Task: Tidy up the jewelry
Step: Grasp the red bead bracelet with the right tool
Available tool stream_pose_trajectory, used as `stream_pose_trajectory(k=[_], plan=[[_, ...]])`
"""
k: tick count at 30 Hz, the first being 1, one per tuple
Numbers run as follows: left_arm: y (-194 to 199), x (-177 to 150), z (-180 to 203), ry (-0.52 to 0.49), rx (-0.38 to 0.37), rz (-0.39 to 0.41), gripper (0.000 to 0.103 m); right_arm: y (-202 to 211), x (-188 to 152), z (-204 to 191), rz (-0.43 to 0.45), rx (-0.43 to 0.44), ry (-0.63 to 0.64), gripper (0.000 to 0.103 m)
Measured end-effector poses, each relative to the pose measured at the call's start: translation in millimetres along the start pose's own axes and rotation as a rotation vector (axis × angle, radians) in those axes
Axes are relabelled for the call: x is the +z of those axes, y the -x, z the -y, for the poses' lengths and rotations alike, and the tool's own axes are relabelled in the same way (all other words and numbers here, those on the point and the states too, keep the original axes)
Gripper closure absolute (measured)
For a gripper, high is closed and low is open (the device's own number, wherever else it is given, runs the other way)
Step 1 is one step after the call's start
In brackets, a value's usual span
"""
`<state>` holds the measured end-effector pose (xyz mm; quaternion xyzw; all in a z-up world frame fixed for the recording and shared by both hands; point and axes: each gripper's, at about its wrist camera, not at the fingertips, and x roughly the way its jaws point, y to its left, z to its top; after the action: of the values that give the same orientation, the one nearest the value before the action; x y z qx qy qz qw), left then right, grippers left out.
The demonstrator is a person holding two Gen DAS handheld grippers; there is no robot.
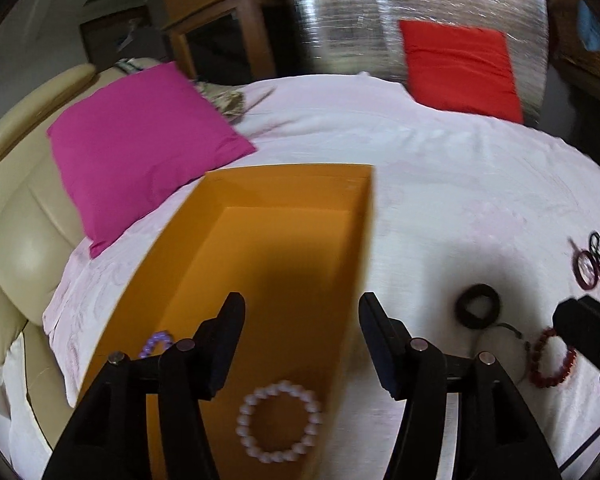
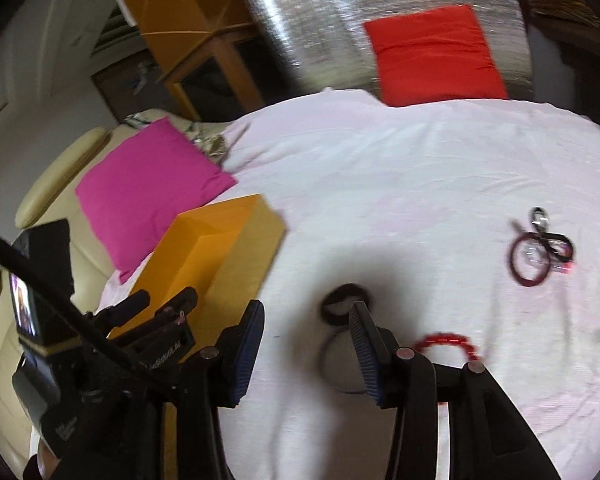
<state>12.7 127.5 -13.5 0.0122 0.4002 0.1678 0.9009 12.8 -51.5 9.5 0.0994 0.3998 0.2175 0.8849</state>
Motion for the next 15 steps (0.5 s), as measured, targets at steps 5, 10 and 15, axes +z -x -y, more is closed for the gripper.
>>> stream_pose_trajectory(k=[5,10,15], plan=[[3,-2,29,-0.063,-0.016,-0.001,0.042,7,3,27,-0.007,-0.041,-0.048,0.055],[4,-6,51,-0.115,-0.029,-0.012,0.041,7,2,46,-0.032,-0.081,-0.075,0.055],[3,-10,68,-0.167,-0.041,-0.023,0.041,12,-1,62,-0.045,-0.102,-0.097,0.055]])
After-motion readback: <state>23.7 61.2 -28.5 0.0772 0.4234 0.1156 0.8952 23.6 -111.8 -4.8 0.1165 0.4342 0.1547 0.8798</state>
